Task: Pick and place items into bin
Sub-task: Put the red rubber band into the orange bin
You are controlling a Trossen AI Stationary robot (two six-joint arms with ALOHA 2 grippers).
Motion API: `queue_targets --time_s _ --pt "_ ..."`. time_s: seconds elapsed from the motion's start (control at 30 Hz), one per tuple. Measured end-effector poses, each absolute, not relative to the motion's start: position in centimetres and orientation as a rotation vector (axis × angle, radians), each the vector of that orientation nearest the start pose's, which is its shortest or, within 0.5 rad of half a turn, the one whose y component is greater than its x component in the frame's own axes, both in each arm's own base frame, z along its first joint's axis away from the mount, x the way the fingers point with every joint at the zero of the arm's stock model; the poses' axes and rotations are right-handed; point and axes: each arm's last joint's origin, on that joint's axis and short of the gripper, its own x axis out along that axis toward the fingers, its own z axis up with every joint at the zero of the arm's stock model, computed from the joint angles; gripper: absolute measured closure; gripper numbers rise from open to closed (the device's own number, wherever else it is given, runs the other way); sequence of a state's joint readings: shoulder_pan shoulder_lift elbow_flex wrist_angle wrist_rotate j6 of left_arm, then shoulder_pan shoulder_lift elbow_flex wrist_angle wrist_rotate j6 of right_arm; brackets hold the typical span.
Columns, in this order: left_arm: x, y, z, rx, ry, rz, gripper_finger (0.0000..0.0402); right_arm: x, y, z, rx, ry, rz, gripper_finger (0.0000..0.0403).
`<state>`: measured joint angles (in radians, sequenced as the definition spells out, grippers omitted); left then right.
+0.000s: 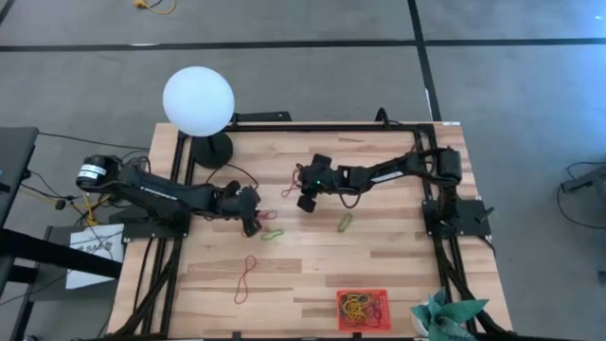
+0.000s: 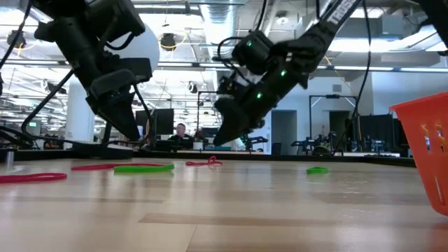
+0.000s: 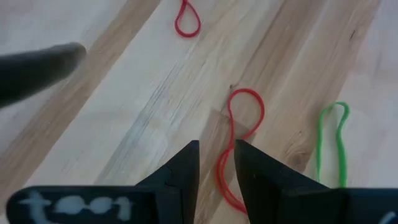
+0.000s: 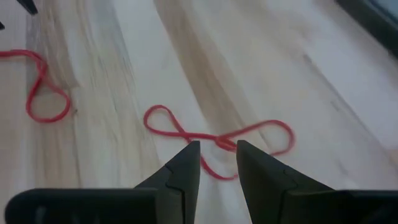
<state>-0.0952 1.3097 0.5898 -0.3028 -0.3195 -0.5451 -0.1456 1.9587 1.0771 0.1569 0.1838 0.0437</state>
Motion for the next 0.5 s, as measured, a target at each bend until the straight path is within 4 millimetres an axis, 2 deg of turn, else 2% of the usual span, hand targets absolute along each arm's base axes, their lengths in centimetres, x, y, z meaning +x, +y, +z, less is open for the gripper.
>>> queue_targets --time_s 0.17,0.4,0.5 --pt "22.4 -1.5 16.1 -0.260 0.904 0.481 0.0310 39.3 -6.5 11.4 0.029 0.730 -0.335 0.0305" --pt "22.4 -1.6 16.1 -0.260 0.902 0.481 0.0310 39.4 -7.0 11.8 0.025 0.694 -0.369 0.0305" --pt "22.5 -1.6 16.1 -0.260 0.902 0.481 0.0310 39.6 -7.2 11.9 0.090 0.679 -0.304 0.0305"
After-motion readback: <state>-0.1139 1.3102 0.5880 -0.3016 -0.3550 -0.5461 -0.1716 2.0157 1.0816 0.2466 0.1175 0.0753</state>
